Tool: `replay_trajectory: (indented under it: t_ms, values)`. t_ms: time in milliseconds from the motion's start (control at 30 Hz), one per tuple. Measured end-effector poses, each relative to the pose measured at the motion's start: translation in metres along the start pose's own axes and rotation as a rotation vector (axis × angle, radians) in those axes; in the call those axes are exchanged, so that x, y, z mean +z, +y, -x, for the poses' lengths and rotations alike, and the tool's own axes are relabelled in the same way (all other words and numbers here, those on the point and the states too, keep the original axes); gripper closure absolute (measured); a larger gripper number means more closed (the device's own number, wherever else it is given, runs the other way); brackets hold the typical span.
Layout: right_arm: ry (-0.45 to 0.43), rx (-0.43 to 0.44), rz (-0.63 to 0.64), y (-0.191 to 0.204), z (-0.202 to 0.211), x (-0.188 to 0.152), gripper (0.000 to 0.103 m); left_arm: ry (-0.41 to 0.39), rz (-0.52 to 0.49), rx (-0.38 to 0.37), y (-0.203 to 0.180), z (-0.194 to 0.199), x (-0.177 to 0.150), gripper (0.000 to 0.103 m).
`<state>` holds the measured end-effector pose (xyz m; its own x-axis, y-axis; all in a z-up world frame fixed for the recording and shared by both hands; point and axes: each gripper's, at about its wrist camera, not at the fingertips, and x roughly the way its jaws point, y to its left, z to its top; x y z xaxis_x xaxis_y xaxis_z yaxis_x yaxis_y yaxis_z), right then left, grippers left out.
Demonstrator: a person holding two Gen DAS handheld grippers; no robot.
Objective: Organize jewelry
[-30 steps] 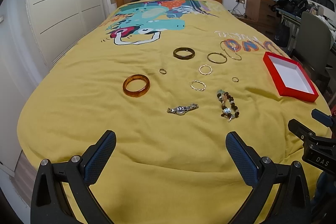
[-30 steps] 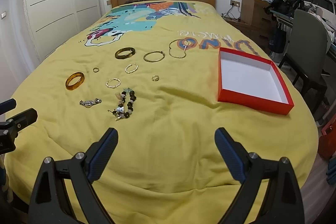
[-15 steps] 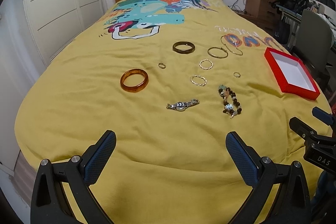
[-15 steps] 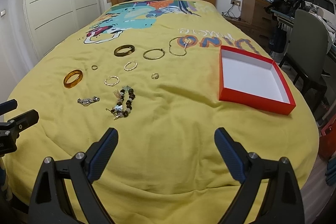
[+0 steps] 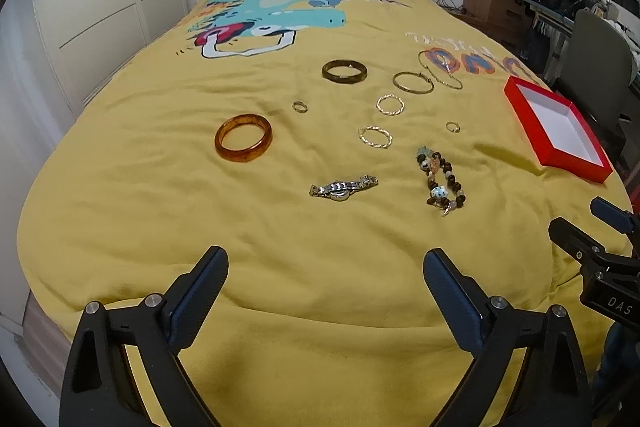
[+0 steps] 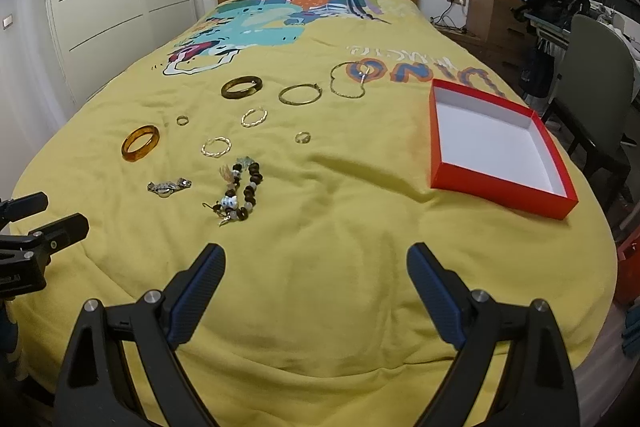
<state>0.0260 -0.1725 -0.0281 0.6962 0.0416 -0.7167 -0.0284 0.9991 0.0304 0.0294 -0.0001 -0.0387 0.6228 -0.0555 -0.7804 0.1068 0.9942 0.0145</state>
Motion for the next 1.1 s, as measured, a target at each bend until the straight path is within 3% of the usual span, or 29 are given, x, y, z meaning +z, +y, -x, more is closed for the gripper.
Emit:
replay_trajectory:
  t_ms: [433,600,767,833,1100]
  values:
    - [0.048,0.017,0.003,0.001,-0.023,0.004,0.011,0.064,0.007,-0.003,0.007,-0.029,0.004,0.010]
    - [0.075,0.034,0.005,0.002,-0.035,0.008,0.012,0.083,0.009,-0.040,0.017,-0.046,0.012,0.017]
    - [0.096,0.027,-0.002,0.000,-0.046,0.012,0.012,0.076,-0.051,-0.137,0.018,-0.065,0.029,0.020]
    - [0.105,0.025,-0.007,-0.002,-0.050,0.013,0.012,0.080,-0.080,-0.169,0.015,-0.075,0.036,0.026]
    - [0.132,0.042,0.001,0.003,-0.069,0.022,0.012,0.139,-0.161,-0.200,0.014,-0.125,0.055,0.040]
